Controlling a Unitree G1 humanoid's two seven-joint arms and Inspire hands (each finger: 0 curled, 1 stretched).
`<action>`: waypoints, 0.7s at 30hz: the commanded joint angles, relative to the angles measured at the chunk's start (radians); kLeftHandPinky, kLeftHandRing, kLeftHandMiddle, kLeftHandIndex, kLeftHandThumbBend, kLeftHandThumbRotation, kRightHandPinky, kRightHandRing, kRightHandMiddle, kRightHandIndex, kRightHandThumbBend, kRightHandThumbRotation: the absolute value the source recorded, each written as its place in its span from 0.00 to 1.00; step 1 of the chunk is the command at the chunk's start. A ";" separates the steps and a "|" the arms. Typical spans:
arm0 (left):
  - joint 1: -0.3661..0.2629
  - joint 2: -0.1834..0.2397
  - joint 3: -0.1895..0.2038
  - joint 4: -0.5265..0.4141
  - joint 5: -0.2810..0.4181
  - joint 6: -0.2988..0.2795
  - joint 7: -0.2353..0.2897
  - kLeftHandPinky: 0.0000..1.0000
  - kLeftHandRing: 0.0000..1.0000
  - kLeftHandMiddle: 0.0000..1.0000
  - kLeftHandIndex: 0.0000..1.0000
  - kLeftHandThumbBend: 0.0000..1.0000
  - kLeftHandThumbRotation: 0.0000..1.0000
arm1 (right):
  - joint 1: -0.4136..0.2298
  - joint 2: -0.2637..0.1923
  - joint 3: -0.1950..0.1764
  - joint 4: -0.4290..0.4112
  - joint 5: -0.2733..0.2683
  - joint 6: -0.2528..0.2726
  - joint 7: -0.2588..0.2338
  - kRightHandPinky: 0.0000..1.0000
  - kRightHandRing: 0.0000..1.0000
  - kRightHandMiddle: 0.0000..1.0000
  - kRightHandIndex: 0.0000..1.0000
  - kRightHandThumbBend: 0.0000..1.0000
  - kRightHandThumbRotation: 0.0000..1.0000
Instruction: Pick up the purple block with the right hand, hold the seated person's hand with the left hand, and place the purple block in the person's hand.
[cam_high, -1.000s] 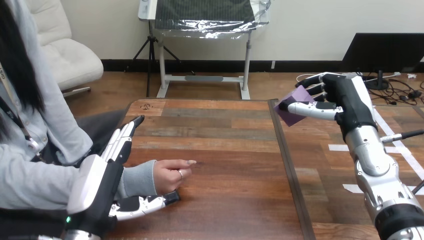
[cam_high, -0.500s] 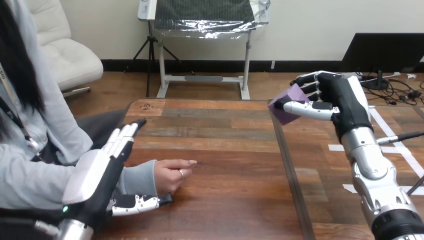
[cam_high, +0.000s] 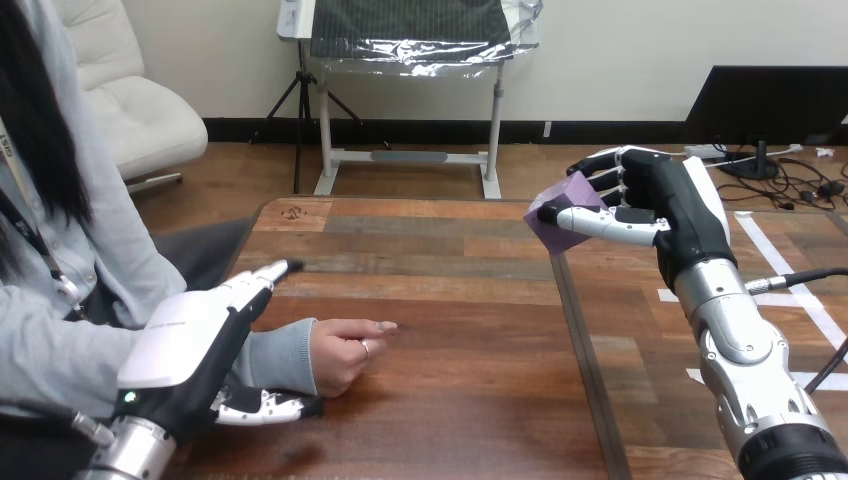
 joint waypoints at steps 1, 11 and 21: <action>-0.098 0.052 -0.050 0.037 0.033 0.031 0.039 0.83 0.87 0.85 0.87 1.00 0.29 | -0.036 0.006 -0.025 -0.010 0.019 -0.058 0.009 0.34 0.40 0.48 0.50 0.72 0.00; -0.158 0.092 -0.119 0.104 0.061 0.066 0.057 0.75 0.80 0.79 0.81 1.00 0.24 | -0.027 0.014 -0.037 -0.005 0.037 -0.072 0.037 0.34 0.40 0.47 0.49 0.73 0.00; -0.215 0.120 -0.184 0.168 0.084 0.083 0.072 0.66 0.72 0.73 0.76 1.00 0.19 | -0.019 0.019 -0.044 0.005 0.043 -0.086 0.054 0.35 0.40 0.48 0.49 0.74 0.00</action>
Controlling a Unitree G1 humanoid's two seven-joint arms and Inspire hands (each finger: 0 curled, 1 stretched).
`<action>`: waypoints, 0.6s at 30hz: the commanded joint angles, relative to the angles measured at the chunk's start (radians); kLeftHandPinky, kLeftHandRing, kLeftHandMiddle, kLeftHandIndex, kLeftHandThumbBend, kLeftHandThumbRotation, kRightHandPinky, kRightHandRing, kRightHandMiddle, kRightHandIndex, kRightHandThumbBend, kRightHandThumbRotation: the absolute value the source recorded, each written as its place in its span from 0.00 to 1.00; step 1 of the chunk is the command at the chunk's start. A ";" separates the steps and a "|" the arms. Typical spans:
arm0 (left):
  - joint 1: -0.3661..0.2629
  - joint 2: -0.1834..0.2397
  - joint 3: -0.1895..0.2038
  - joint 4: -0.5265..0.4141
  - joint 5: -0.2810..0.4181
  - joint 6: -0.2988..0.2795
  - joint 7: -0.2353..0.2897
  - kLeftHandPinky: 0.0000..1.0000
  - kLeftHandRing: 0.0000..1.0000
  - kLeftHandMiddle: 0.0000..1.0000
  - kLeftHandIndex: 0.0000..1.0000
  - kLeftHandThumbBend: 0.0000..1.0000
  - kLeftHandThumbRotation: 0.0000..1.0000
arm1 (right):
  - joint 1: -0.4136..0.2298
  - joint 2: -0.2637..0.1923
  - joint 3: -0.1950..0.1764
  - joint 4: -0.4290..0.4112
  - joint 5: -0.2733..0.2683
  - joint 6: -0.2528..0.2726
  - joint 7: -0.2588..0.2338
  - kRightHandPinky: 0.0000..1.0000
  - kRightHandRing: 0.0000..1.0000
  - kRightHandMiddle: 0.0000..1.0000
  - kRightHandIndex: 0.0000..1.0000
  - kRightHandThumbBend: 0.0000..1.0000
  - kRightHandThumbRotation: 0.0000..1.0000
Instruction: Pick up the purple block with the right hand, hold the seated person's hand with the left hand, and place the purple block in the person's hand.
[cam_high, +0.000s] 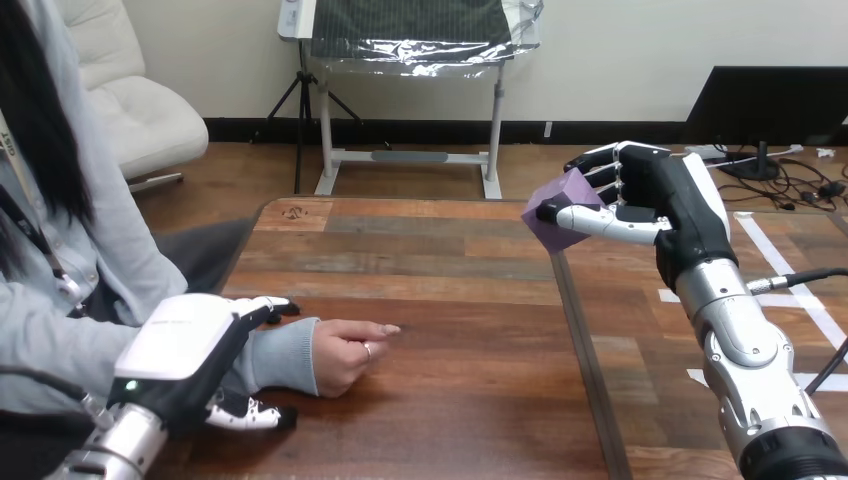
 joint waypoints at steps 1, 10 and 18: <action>-0.109 0.033 -0.043 0.036 0.012 0.003 0.030 0.66 0.72 0.73 0.75 1.00 0.18 | -0.022 0.016 -0.023 -0.003 0.027 -0.040 0.014 0.35 0.40 0.48 0.49 0.74 0.00; -0.156 0.046 -0.091 0.093 0.015 0.009 0.031 0.62 0.69 0.71 0.72 1.00 0.11 | -0.012 0.015 -0.031 0.003 0.040 -0.057 0.038 0.35 0.40 0.48 0.49 0.75 0.00; -0.192 0.052 -0.133 0.139 0.018 0.042 0.017 0.62 0.69 0.71 0.72 1.00 0.08 | 0.001 0.010 -0.028 -0.004 0.033 -0.074 0.048 0.35 0.40 0.48 0.49 0.75 0.00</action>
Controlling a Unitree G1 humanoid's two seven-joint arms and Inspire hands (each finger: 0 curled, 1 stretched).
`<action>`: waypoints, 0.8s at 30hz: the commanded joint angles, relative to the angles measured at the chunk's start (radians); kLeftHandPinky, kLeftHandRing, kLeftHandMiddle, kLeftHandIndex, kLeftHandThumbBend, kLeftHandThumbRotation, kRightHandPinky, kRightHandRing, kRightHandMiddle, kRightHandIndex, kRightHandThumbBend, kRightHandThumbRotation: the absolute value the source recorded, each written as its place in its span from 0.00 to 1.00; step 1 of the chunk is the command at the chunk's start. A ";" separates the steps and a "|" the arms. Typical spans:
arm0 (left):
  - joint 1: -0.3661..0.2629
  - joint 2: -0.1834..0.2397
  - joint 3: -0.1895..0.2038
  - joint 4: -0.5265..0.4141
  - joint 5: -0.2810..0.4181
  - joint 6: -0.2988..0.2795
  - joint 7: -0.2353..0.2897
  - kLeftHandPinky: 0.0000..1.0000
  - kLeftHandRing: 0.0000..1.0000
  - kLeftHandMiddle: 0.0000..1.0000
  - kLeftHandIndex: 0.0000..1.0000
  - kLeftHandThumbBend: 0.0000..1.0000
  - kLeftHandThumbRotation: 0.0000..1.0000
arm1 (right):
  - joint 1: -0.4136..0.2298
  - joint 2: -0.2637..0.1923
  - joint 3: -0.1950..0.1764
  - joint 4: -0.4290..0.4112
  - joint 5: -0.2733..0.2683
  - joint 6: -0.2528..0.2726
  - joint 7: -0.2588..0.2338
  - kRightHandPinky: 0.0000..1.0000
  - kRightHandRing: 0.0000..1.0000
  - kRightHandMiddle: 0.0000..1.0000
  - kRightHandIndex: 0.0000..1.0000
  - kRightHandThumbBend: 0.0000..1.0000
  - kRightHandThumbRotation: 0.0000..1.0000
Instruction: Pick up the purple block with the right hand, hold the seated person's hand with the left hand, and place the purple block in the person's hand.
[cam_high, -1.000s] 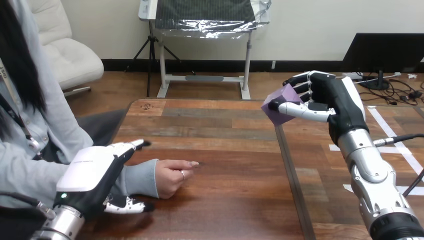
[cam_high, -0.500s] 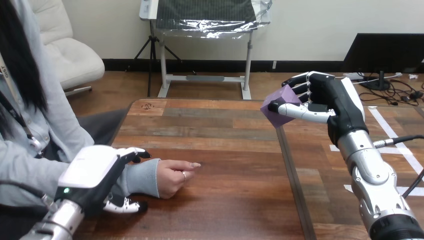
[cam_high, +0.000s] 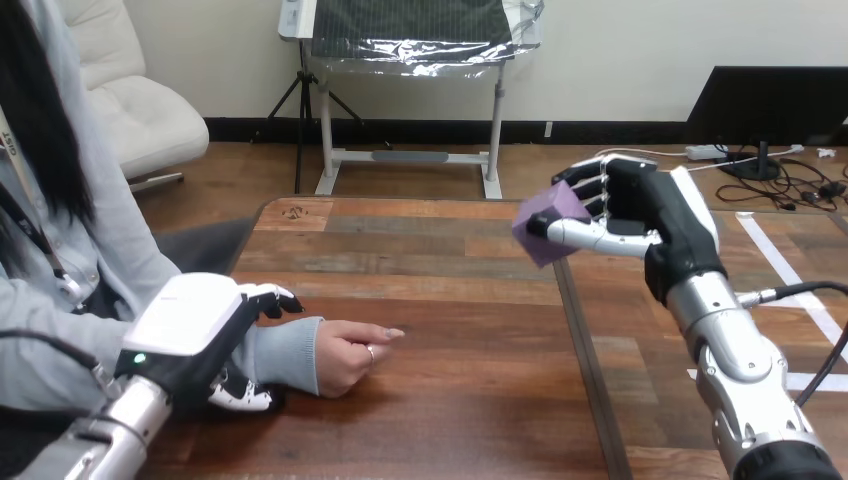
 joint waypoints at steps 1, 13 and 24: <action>-0.079 0.024 -0.039 0.051 0.011 0.022 -0.005 0.62 0.68 0.71 0.72 1.00 0.08 | -0.024 -0.011 -0.022 -0.009 0.010 -0.047 0.006 0.35 0.40 0.48 0.49 0.75 0.00; -0.127 0.018 -0.088 0.152 0.007 0.020 0.027 0.58 0.63 0.67 0.69 1.00 0.06 | 0.003 -0.010 -0.027 -0.049 0.027 -0.045 0.036 0.35 0.40 0.48 0.49 0.76 0.00; -0.152 0.003 -0.120 0.217 -0.004 0.028 0.054 0.51 0.54 0.59 0.62 0.97 0.04 | 0.022 -0.010 -0.028 -0.068 0.028 -0.045 0.048 0.35 0.40 0.48 0.49 0.77 0.00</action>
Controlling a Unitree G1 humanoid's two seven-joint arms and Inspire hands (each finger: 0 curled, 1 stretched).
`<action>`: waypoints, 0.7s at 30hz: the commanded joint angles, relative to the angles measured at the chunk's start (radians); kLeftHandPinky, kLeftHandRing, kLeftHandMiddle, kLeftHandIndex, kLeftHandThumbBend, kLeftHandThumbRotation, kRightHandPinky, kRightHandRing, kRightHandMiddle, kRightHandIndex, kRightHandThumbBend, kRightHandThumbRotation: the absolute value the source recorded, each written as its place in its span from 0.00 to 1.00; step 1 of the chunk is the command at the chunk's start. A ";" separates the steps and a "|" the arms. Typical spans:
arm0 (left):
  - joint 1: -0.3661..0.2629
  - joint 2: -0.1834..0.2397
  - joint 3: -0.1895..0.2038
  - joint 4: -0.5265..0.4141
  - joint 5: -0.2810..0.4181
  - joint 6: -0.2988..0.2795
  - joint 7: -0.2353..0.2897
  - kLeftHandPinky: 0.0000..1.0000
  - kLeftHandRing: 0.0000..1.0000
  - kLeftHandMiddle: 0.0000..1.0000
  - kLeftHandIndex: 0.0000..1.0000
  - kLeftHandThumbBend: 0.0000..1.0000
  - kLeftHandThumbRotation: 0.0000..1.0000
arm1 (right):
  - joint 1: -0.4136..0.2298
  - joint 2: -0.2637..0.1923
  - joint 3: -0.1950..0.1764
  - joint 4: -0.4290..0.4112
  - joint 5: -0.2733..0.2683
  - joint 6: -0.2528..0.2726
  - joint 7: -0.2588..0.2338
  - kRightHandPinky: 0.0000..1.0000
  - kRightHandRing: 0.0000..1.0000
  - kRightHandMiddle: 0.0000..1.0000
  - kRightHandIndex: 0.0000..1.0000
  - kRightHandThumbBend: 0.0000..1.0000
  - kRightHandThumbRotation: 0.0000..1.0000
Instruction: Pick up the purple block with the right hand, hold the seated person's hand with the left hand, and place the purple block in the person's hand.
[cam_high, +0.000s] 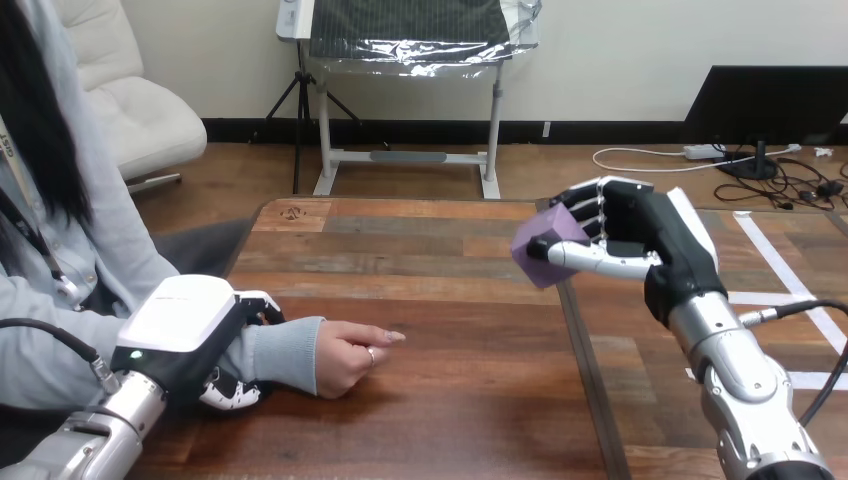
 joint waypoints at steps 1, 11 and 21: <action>-0.057 -0.003 -0.030 0.050 -0.001 0.020 0.010 0.50 0.53 0.58 0.61 0.96 0.03 | -0.026 -0.008 -0.024 -0.060 0.021 -0.028 0.006 0.35 0.40 0.48 0.49 0.77 0.00; -0.066 -0.014 -0.049 0.071 -0.014 0.034 0.006 0.45 0.47 0.51 0.53 0.90 0.00 | -0.015 -0.008 -0.022 -0.066 0.015 -0.038 0.009 0.36 0.42 0.49 0.50 0.77 0.00; -0.070 -0.018 -0.057 0.083 -0.019 0.033 0.000 0.42 0.45 0.48 0.51 0.87 0.00 | -0.008 -0.004 -0.026 -0.066 0.026 -0.042 0.022 0.38 0.43 0.50 0.50 0.77 0.00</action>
